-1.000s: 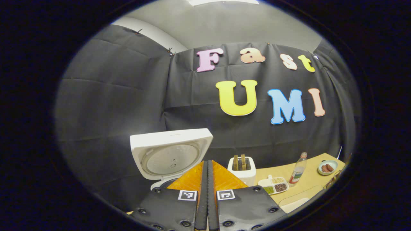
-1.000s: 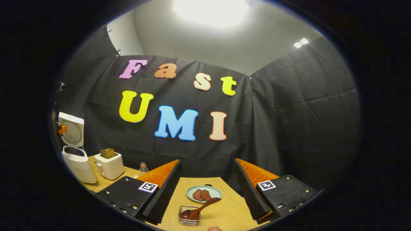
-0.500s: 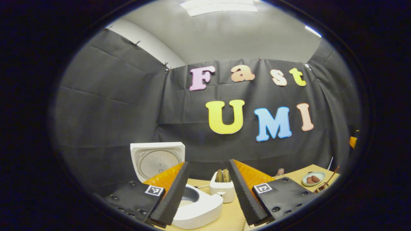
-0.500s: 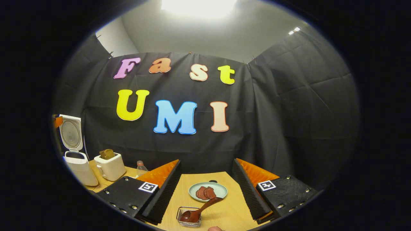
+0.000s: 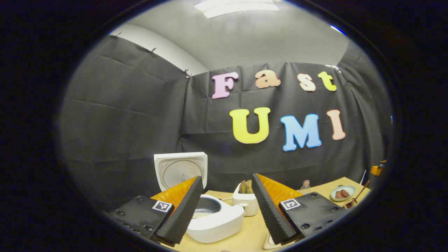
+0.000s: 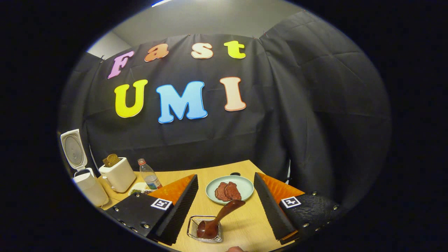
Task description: Close the left gripper, press the button to open the rice cooker; take a wooden spoon from the chopstick holder with the right hand, scoop a spoonful of rice and pour it into the rice cooker, then put the wooden spoon back into the chopstick holder.
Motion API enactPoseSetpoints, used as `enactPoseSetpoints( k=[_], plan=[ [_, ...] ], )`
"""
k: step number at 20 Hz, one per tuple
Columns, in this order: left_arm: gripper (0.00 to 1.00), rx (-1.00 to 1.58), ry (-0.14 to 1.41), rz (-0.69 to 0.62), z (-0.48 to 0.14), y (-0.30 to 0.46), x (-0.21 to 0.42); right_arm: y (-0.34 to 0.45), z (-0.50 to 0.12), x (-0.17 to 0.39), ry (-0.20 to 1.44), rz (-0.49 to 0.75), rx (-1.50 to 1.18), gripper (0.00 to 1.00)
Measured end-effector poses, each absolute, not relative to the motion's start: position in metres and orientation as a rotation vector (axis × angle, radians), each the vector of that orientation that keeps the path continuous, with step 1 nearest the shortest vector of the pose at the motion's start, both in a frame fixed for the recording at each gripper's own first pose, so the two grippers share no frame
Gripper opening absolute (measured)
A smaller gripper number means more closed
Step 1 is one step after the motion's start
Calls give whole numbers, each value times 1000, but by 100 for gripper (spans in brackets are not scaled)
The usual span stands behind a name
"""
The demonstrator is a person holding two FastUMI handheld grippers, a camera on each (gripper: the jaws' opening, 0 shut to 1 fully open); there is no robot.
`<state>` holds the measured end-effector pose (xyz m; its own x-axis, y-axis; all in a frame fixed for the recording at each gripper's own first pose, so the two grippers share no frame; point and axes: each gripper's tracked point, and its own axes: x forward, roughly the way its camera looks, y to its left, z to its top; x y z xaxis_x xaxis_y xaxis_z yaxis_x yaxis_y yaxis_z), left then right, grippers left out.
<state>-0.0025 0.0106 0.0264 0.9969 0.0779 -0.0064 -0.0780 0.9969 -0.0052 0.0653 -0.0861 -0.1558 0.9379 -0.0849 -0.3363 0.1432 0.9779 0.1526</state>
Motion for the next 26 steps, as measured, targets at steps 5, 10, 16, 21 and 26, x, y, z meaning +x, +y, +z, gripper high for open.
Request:
enactPoseSetpoints(
  k=[5, 10, 16, 21, 26],
  plan=[
    [92, 37, 25, 99, 25, 12, -13, -85, -199, 73, 445, -116, 293, 98],
    [96, 53, 44, 106, 23, 9, -21, -73, -246, 68, 587, -98, 382, 98],
    [96, 49, 56, 130, 19, 17, -24, -55, -279, 56, 700, -64, 495, 90],
    [96, 43, 78, 135, 10, 22, -29, -43, -287, 48, 741, -46, 516, 73],
    [96, 49, 72, 135, 10, 30, -31, -33, -281, 41, 733, -19, 493, 13]
  ],
)
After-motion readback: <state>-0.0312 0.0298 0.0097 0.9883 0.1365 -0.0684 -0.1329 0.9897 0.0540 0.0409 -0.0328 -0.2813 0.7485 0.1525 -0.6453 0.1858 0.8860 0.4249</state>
